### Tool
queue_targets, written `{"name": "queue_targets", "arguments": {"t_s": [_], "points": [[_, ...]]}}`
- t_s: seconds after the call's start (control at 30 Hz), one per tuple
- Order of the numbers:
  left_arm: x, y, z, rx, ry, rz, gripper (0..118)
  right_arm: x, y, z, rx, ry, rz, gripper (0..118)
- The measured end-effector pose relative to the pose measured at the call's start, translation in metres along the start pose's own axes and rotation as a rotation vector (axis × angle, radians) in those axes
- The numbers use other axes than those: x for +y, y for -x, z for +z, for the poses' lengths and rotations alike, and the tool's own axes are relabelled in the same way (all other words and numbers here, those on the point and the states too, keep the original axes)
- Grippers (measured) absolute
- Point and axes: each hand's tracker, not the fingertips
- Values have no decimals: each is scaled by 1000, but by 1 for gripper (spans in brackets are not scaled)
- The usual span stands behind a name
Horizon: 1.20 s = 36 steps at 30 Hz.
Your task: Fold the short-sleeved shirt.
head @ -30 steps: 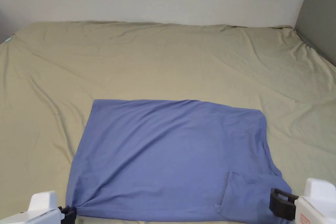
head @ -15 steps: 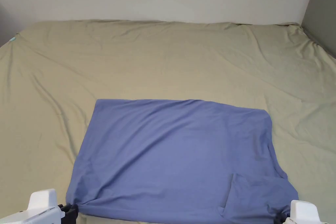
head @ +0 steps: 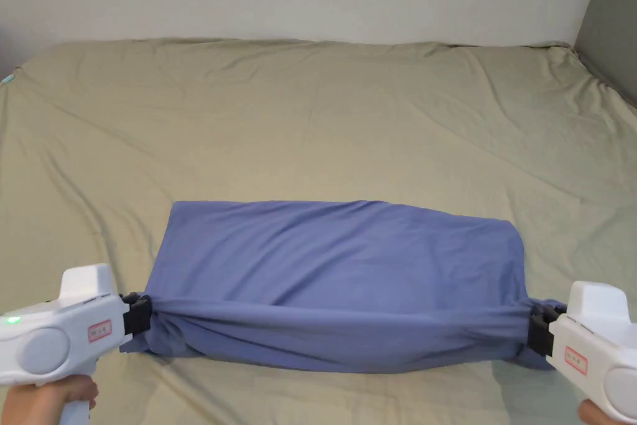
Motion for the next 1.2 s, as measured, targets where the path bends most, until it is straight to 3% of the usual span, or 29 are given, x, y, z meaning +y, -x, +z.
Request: {"name": "queue_targets", "arguments": {"t_s": [0.27, 0.47, 0.53, 0.6, 0.63, 0.7, 0.73, 0.77, 0.8, 0.83, 0.87, 1.03, 1.2], "points": [[34, -11, -103, 67, 135, -42, 8, 32, 11, -108, -45, 131, 15, 10], [26, -10, -161, 125, 246, -88, 8, 21, 9, -169, -63, 279, -58, 11], [26, -9, -159, 121, 223, -70, 9, 13, 6, -175, -61, 258, -81, 12], [30, -9, -151, 117, 225, -55, 23, 17, 7, -167, -66, 246, -84, 19], [32, -7, -147, 105, 222, -42, 40, 20, 8, -164, -68, 248, -80, 23], [36, -4, -134, 78, 195, -5, 47, 25, 14, -139, -67, 214, -73, 25], [38, -4, -125, 58, 166, 13, 63, 29, 14, -128, -57, 160, -82, 30], [40, -4, -112, 32, 126, 29, 91, 33, 15, -113, -44, 110, -86, 50], [43, -5, -97, 14, 78, 43, 107, 38, 14, -97, -36, 69, -85, 73], [45, -7, -80, 6, 18, 52, 116, 43, 16, -78, -29, 15, -83, 94], [46, -10, -64, 3, -34, 56, 117, 46, 17, -61, -17, -44, -80, 114], [46, -24, 16, -18, -272, 14, 117, 53, 30, 40, 7, -333, -10, 118], [21, -44, 79, 24, -521, -40, 117, 39, 38, 100, 5, -497, 49, 118]]}}
